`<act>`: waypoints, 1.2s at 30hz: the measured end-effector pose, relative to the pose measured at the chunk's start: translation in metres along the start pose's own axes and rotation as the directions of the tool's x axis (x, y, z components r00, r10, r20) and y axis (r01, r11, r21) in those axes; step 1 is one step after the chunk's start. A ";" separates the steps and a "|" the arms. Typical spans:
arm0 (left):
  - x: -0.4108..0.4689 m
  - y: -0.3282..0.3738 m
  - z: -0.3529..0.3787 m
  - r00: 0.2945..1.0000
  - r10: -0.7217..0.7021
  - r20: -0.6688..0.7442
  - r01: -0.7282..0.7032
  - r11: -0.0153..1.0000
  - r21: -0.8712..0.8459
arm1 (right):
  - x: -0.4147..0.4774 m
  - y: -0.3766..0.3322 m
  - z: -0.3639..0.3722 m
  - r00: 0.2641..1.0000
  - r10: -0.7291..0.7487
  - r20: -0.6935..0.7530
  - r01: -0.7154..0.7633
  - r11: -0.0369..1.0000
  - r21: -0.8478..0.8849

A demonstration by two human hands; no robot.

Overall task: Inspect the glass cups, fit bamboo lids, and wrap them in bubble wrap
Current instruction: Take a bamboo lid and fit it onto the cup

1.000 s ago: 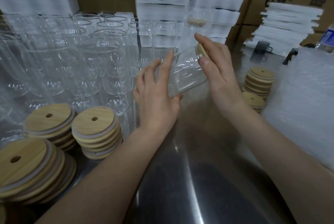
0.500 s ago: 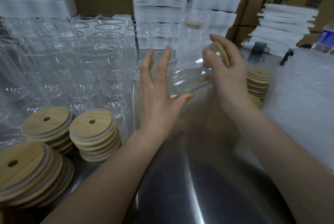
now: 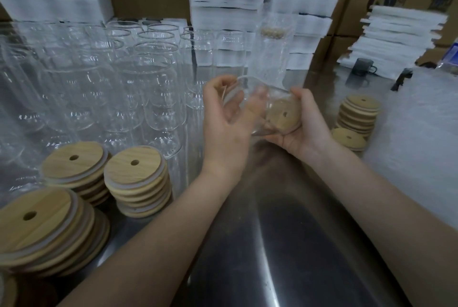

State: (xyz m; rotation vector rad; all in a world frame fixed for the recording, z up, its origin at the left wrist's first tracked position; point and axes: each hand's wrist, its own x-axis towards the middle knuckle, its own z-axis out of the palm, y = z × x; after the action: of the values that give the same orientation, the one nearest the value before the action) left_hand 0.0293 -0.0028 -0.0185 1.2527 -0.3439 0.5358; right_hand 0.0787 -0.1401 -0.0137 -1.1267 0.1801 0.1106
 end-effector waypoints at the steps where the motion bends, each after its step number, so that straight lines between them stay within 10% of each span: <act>1: 0.002 0.001 0.000 0.998 -0.051 -0.043 0.049 0.998 -0.042 | 0.000 0.001 0.002 1.000 -0.006 0.014 0.006 1.000 0.000; 24: 0.027 -0.015 -0.014 0.848 -0.528 0.046 0.464 0.698 -0.546 | -0.009 -0.007 0.000 0.905 -0.426 0.013 0.421 0.890 -0.174; 30: 0.012 -0.017 -0.012 0.979 -0.175 -0.099 0.175 0.984 -0.012 | -0.020 -0.015 0.000 0.751 -0.660 0.028 0.627 0.698 -0.347; 36: -0.001 -0.022 -0.012 0.959 -0.003 0.282 -0.191 0.728 0.658 | -0.024 -0.008 0.006 0.557 -0.822 0.118 0.748 0.436 -0.500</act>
State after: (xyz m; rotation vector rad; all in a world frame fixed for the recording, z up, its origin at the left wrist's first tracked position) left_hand 0.0399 0.0041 -0.0401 2.0530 -0.4591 0.6084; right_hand 0.0567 -0.1379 0.0007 -1.6500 -0.3005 -0.8447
